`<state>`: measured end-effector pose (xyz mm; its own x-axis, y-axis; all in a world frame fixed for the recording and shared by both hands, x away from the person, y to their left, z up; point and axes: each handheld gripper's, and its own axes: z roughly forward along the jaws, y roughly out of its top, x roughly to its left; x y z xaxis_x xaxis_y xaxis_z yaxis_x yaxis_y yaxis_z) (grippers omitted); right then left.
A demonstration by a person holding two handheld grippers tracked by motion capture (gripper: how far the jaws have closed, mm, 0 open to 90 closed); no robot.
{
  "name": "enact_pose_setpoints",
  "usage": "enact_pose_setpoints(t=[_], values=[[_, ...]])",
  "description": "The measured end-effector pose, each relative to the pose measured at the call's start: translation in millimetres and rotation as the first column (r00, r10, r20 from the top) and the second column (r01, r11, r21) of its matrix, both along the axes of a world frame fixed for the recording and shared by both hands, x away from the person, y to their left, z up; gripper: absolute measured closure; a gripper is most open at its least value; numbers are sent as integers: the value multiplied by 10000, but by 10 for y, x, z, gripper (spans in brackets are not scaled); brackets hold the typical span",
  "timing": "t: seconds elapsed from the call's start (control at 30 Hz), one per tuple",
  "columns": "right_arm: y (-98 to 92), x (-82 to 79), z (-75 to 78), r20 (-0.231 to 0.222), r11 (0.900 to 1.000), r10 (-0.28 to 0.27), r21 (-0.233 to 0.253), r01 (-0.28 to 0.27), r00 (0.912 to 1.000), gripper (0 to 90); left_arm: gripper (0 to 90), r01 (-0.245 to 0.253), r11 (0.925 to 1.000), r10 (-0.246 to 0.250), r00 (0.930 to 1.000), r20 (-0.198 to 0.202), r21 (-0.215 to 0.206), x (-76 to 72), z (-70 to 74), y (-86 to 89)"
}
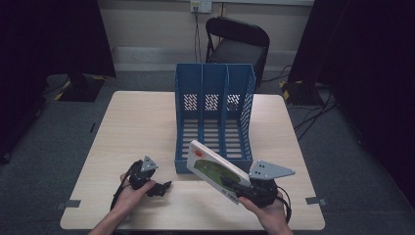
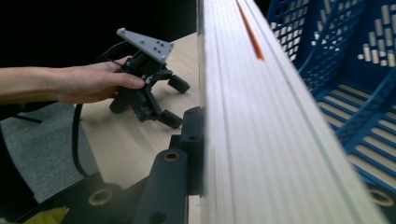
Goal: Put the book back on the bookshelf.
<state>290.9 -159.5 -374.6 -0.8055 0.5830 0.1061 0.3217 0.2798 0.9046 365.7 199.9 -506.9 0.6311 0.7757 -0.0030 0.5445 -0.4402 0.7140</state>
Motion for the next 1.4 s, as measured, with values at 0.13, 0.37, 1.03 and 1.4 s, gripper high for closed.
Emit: enact_pose_setpoints(t=[0.13, 0.37, 1.03, 1.4], values=[[-40, 9, 23, 39, 9998, -186, 67, 185, 9998, 766, 0, -6, 10000, 6, 10000, -5, 0, -1, 0, 0], [-159, 29, 79, 170, 9970, -766, 159, 763, 9969, 765, 0, 4, 10000, -4, 10000, -36, 12, -1, 1, 1], [-440, 117, 183, 467, 9765, -2152, 48, 2153, 9754, 765, 0, 28, 10000, -28, 10000, -14, 44, 1, 2, 3], [-532, 234, 194, 450, 9530, -3023, -69, 3029, 9522, 765, 0, 21, 10000, -21, 10000, -20, 42, 0, 2, 3]])
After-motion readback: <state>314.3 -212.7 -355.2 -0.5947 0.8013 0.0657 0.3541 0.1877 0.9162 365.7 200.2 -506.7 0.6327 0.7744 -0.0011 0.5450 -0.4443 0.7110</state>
